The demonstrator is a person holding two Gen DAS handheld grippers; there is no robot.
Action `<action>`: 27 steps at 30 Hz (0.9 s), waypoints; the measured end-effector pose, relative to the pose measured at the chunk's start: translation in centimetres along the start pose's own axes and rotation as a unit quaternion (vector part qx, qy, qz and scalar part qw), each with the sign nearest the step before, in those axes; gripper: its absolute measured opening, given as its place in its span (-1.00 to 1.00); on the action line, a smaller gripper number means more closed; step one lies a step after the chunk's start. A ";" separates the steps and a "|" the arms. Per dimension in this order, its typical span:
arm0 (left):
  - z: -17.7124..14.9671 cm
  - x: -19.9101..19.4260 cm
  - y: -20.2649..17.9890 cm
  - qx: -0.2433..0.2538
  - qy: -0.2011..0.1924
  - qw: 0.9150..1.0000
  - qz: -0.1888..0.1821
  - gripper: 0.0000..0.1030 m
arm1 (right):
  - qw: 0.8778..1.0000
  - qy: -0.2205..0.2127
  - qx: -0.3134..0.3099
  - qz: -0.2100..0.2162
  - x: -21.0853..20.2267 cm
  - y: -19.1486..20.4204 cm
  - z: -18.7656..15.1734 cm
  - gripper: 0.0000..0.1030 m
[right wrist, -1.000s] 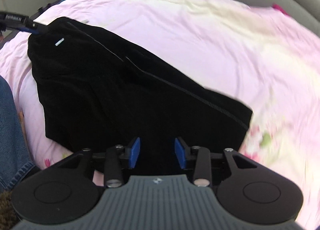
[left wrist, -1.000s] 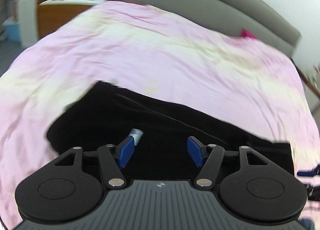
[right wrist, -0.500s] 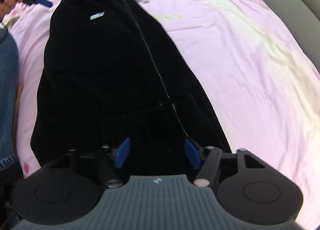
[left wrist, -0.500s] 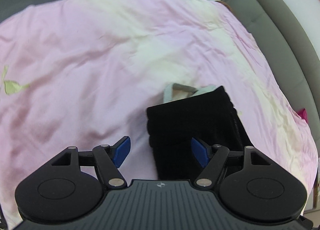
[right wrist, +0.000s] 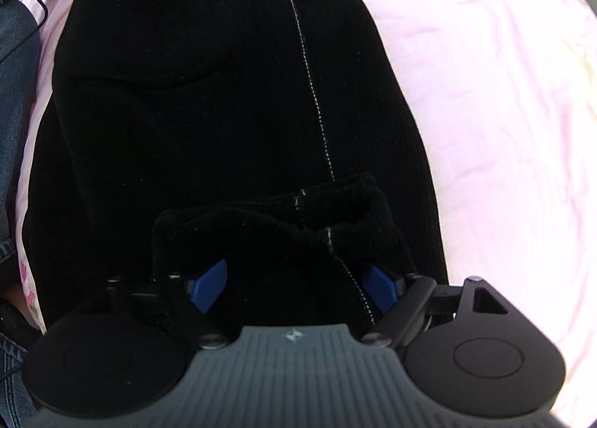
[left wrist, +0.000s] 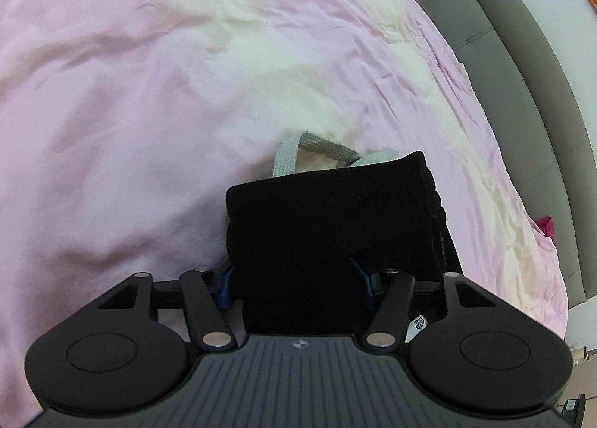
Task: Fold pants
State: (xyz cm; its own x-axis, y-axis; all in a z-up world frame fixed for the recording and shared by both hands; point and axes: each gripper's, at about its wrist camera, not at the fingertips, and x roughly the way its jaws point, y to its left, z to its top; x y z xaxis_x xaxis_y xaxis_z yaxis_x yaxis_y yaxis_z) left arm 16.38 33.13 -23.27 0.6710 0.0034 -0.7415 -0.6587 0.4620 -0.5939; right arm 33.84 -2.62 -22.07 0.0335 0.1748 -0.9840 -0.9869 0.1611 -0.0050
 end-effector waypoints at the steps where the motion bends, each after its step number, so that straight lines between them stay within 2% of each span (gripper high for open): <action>1: 0.0 -0.4 -0.1 0.003 -0.005 1.000 -0.005 0.03 | 1.000 0.003 0.001 0.003 0.2 -0.1 0.2 0.51; 4: -0.2 -1.9 -0.8 0.018 -0.022 0.999 -0.025 -0.13 | 1.000 0.010 0.002 0.006 0.2 -0.7 0.2 0.52; 7: -0.6 -4.1 -2.9 0.042 -0.044 0.997 -0.046 -0.18 | 1.000 0.014 0.004 -0.004 0.0 -0.7 0.6 0.52; 9: -1.0 -5.8 -4.8 0.063 -0.057 0.994 -0.065 -0.19 | 1.000 0.018 0.007 -0.018 0.1 0.6 2.0 0.51; 12: -2.1 -7.9 -8.3 0.103 -0.070 0.989 -0.081 -0.20 | 0.999 0.017 0.031 -0.037 -0.9 1.4 2.1 0.45; 14: -3.3 -9.2 -11.1 0.144 -0.077 0.983 -0.089 -0.20 | 0.998 0.009 0.054 -0.042 -2.1 1.6 1.4 0.32; 15: -4.0 -9.7 -12.6 0.166 -0.080 0.979 -0.091 -0.20 | 0.997 0.006 0.069 -0.045 -2.8 1.7 1.1 0.33; 19: -8.2 -11.6 -18.3 0.264 -0.093 0.956 -0.091 -0.20 | 0.990 -0.018 0.136 -0.045 -5.9 1.9 -1.4 0.33; 22: -12.6 -12.0 -22.8 0.346 -0.101 0.931 -0.057 -0.20 | 0.980 -0.044 0.190 -0.049 -8.0 2.2 -4.3 0.33; 25: -17.3 -11.4 -26.2 0.409 -0.099 0.906 -0.048 -0.21 | 0.966 -0.066 0.243 -0.053 -9.8 2.7 -7.5 0.33; 27: -20.6 -10.4 -28.1 0.456 -0.088 0.884 -0.047 -0.22 | 0.959 -0.072 0.267 -0.058 -10.4 3.2 -9.4 0.33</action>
State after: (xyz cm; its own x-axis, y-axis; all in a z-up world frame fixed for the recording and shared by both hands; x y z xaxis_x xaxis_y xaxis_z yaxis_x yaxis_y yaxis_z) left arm 20.90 1.87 -5.32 0.8040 0.0284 -0.5939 -0.1022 0.9906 -0.0909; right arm 28.90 -13.03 -13.56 0.1974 0.2525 -0.9473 -0.7555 0.6549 0.0171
